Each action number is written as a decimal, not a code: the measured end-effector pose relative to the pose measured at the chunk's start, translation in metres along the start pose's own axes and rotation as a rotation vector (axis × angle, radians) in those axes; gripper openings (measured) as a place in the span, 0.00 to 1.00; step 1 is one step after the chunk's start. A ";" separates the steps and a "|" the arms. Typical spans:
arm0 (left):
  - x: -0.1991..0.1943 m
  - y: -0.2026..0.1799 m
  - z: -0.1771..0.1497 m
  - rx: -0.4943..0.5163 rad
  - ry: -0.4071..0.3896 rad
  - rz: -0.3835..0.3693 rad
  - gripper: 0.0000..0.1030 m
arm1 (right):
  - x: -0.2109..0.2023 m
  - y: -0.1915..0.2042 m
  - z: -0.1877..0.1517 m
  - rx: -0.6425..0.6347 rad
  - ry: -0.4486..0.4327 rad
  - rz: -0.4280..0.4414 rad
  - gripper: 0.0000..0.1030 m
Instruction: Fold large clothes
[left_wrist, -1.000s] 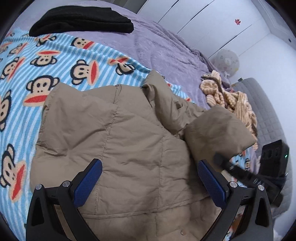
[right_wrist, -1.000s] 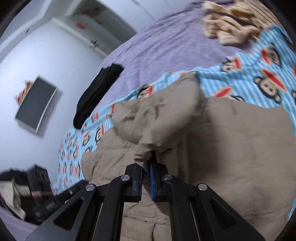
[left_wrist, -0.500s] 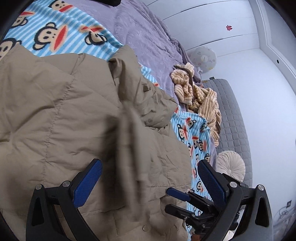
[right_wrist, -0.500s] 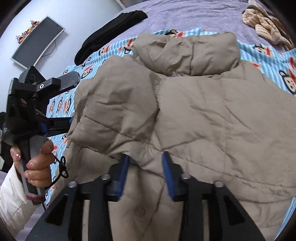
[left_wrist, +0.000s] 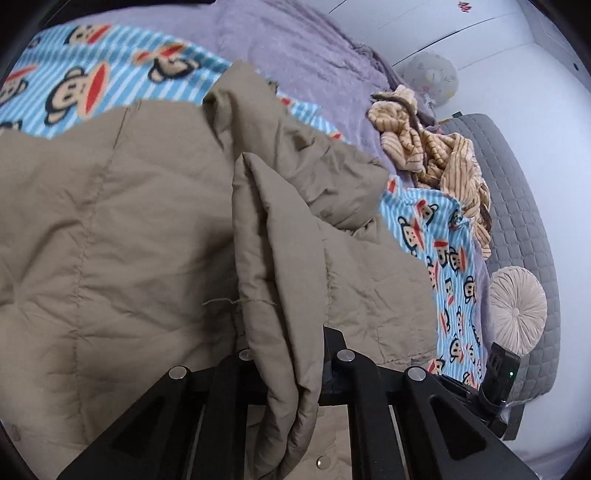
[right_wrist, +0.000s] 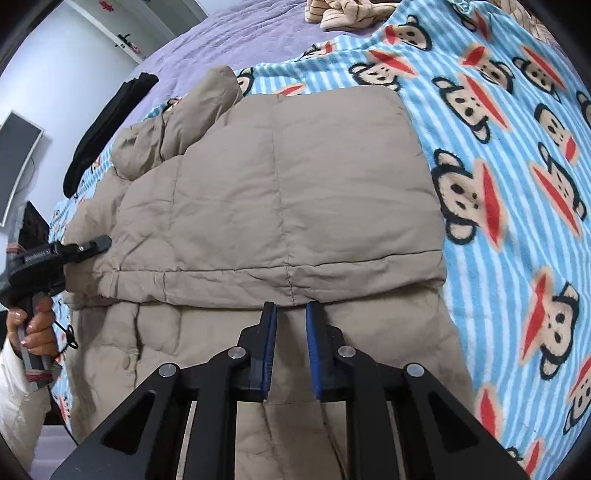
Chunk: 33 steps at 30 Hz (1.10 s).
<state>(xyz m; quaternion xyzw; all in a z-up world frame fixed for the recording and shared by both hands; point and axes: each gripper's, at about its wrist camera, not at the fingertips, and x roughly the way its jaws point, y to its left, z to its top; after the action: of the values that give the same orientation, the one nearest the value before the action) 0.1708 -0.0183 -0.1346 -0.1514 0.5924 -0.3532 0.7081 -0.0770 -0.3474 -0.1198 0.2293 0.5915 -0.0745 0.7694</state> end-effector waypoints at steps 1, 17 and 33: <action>-0.007 -0.001 0.000 0.015 -0.015 0.009 0.12 | -0.001 0.000 -0.001 -0.025 -0.003 -0.015 0.17; 0.003 0.043 -0.016 0.072 0.016 0.231 0.12 | 0.017 -0.029 0.028 -0.017 -0.052 -0.138 0.15; -0.003 0.020 -0.025 0.119 -0.037 0.442 0.13 | 0.032 -0.044 0.033 0.029 -0.024 -0.065 0.14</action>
<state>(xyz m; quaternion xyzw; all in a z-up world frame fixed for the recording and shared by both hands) 0.1536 0.0023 -0.1513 0.0175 0.5762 -0.2211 0.7866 -0.0564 -0.3959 -0.1550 0.2202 0.5883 -0.1107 0.7701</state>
